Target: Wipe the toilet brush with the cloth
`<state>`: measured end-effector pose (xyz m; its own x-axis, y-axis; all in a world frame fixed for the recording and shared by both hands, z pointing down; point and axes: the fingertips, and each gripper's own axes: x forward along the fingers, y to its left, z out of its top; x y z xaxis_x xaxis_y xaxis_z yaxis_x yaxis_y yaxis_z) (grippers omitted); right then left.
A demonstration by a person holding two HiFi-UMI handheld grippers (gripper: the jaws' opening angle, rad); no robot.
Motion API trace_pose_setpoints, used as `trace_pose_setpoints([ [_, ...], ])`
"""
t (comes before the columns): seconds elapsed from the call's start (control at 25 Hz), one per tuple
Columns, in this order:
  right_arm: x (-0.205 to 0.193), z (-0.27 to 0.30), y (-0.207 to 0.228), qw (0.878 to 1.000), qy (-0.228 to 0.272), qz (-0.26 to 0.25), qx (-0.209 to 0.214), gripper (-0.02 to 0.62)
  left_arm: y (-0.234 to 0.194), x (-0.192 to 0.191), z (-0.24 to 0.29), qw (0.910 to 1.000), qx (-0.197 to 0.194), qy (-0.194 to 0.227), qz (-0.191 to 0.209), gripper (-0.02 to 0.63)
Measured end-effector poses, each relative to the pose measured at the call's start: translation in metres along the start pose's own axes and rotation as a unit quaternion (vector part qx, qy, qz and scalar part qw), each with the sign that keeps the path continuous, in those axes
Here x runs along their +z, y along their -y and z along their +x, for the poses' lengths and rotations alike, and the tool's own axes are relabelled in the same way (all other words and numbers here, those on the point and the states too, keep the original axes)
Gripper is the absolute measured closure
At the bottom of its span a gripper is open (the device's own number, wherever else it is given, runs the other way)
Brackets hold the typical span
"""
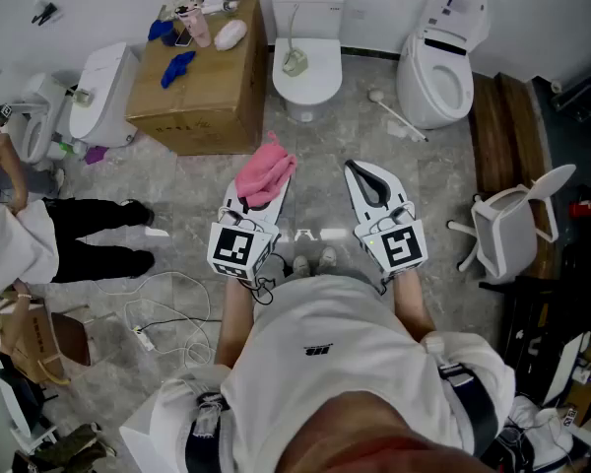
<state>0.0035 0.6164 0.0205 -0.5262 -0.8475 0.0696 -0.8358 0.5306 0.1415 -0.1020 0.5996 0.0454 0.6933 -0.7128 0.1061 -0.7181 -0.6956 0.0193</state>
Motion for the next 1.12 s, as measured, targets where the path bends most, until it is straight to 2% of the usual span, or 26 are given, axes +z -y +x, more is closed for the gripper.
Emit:
trace_pose_setpoints([
  [0.2,0.002,0.011,-0.011,1.0,0.016,0.006,-0.011,0.598,-0.014,-0.006,-0.005,1.0,-0.002,0.0,0.0,0.482],
  [0.64,-0.017,0.035,-0.012,1.0,-0.008,0.006,-0.022,0.598,-0.041,-0.019,0.0,0.9999,-0.001,-0.005,-0.015,0.482],
  [0.88,-0.03,0.065,0.012,1.0,-0.013,0.011,-0.015,0.599,-0.062,-0.024,0.03,0.9998,0.007,-0.012,-0.017,0.482],
  [1.12,-0.037,0.109,0.057,1.0,-0.019,0.014,-0.002,0.598,-0.091,-0.02,0.079,0.9994,0.018,-0.021,-0.019,0.482],
])
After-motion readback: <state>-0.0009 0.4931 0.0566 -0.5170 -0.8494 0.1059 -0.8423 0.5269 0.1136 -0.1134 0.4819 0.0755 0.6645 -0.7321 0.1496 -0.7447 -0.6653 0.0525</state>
